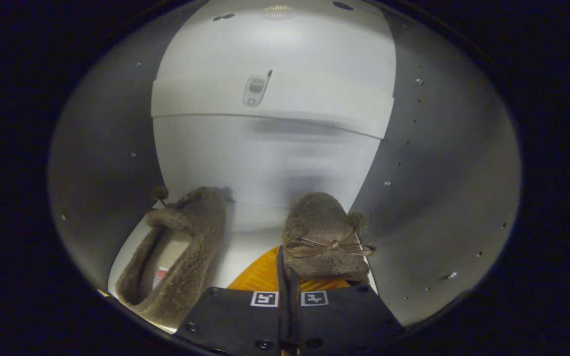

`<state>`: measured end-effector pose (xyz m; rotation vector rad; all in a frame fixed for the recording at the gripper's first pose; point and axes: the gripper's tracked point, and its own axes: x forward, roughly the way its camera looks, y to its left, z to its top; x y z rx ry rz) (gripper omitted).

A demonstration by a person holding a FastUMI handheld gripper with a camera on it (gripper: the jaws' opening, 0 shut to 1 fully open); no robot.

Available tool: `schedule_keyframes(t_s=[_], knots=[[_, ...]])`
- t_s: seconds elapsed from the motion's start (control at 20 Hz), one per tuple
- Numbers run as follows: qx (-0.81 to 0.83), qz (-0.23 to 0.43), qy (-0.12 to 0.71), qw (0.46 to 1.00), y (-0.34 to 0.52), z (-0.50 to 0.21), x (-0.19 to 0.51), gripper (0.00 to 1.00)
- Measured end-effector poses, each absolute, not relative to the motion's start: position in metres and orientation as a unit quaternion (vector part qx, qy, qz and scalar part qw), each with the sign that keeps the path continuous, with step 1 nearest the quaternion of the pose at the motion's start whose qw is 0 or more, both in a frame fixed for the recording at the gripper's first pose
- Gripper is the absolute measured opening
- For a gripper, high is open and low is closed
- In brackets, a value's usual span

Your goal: Open the shoe cabinet door, grab the shoes and put them into the shoe cabinet, then close the shoe cabinet door.

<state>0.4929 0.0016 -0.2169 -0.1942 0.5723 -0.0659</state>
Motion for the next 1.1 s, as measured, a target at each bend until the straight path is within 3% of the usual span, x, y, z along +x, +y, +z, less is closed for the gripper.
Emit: schedule_keyframes(t_s=[0.5,1.0,1.1], knots=[[-0.071,-0.036,0.296,0.952,0.001,-0.225,0.505,0.04],[-0.056,-0.056,0.28,0.957,0.007,-0.208,0.479,0.74],[-0.055,-0.067,0.279,0.956,0.005,-0.203,0.47,0.79]])
